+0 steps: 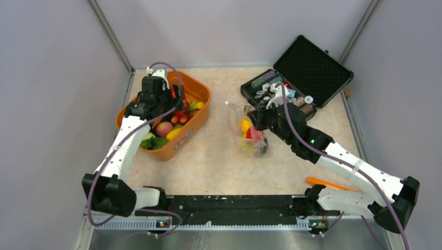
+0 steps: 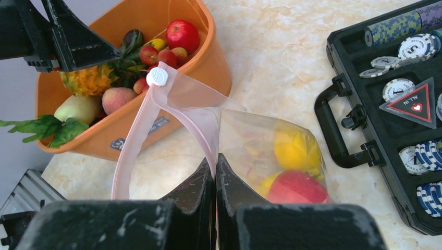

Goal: Place the food in the zip-top bag and seal the zipper

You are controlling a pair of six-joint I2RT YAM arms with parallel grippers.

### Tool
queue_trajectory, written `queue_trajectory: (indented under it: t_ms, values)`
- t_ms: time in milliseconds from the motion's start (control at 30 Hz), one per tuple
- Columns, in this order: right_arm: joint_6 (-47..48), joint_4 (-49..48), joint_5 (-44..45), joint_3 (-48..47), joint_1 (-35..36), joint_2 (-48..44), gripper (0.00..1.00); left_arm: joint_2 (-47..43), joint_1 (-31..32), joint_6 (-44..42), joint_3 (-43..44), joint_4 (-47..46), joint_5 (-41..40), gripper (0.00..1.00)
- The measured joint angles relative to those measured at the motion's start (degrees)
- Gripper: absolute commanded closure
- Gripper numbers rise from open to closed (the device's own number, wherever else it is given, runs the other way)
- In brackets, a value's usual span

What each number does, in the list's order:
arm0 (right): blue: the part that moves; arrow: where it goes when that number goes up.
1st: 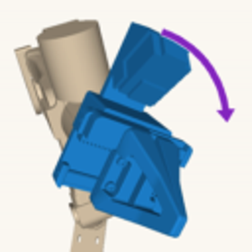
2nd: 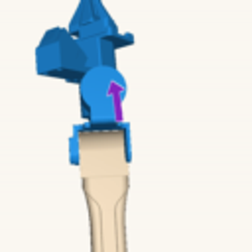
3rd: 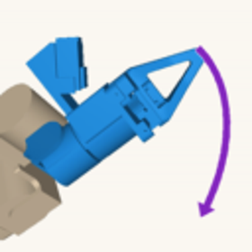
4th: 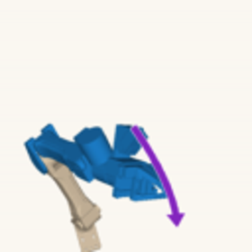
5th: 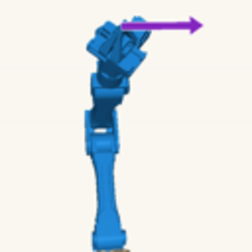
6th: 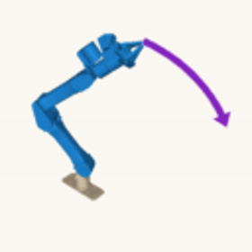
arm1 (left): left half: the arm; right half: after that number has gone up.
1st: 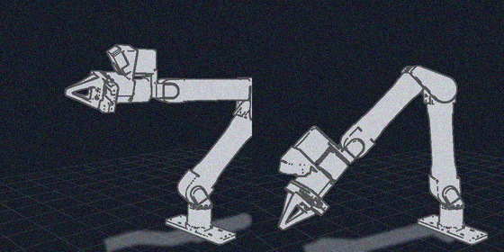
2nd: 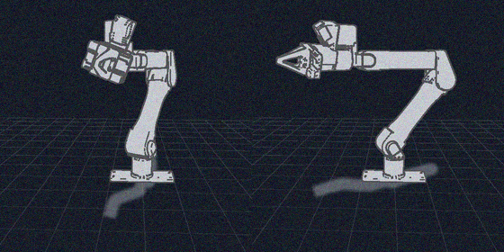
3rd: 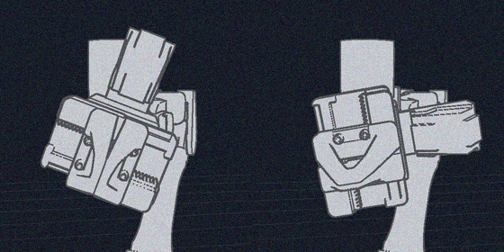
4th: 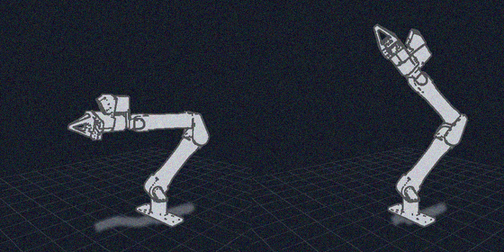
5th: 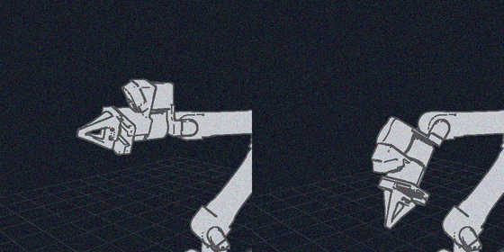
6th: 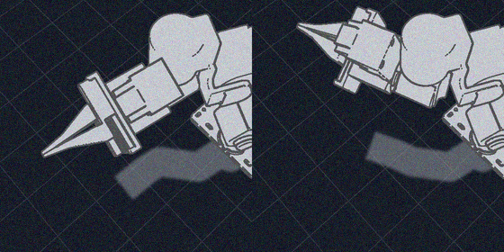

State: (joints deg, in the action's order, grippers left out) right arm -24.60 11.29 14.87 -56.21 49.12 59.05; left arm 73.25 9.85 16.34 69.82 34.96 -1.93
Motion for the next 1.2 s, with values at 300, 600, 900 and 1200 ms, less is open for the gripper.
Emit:
queue_trajectory:
  t_ms: [300, 600, 900, 1200]
  values:
    - [-0.1, 0.0, 0.0, 0.0, 0.0, 0.0, 0.98, 0.0, 0.0, -2.2, -0.1, -1.5, 1.6, 0.13]
    - [-0.1, -0.2, -0.8, 0.0, 0.0, 0.0, 0.98, 9.6, 0.4, -11.9, -0.3, -7.4, 14.9, 0.2]
    - [-0.2, -0.2, -1.4, 0.0, 0.0, 0.0, 0.98, 11.9, 1.0, -25.4, -0.3, -10.9, 15.5, 0.2]
    - [-0.5, -0.2, -1.7, 0.0, 0.0, 0.3, 0.98, 13.0, 3.5, -36.0, -5.3, -15.4, 12.5, 0.17]
